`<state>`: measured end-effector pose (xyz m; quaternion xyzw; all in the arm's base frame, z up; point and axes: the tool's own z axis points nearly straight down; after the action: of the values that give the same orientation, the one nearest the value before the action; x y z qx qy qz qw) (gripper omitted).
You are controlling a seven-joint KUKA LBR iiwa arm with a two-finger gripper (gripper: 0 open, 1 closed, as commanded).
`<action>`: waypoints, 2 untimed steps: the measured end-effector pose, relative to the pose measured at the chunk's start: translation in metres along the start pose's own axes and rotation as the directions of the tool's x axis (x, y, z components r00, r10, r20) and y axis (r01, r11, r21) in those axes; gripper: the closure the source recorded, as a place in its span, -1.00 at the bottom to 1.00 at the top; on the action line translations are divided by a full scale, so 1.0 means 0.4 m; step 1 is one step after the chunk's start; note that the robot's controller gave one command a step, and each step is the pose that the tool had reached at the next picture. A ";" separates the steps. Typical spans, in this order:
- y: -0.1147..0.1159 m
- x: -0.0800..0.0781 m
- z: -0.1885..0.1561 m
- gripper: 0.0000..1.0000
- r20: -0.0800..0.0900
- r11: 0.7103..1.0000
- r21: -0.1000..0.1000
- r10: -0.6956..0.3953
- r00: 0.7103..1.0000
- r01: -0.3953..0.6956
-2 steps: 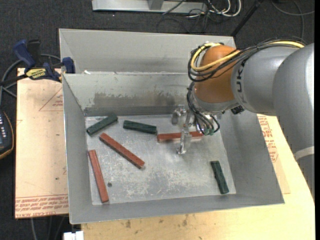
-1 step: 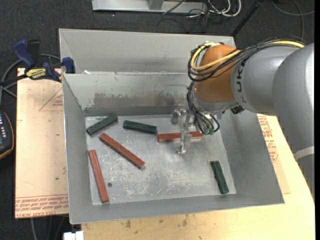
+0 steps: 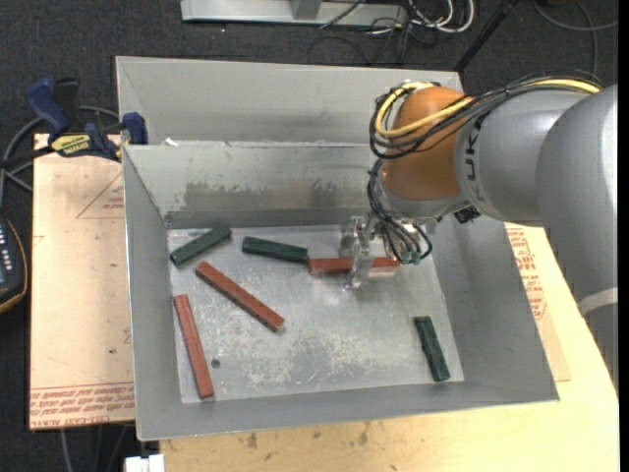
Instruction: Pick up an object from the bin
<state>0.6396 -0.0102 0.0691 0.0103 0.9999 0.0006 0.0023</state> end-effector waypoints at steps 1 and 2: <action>0.001 -0.004 -0.085 1.00 0.002 1.000 0.000 0.000 1.000 0.000; 0.002 -0.008 -0.137 1.00 0.001 1.000 0.000 0.000 1.000 0.000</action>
Offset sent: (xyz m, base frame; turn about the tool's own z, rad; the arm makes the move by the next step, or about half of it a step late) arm 0.0001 0.0002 0.0317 0.0000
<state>0.6425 -0.0095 0.1237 0.0102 0.9999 0.0006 0.0027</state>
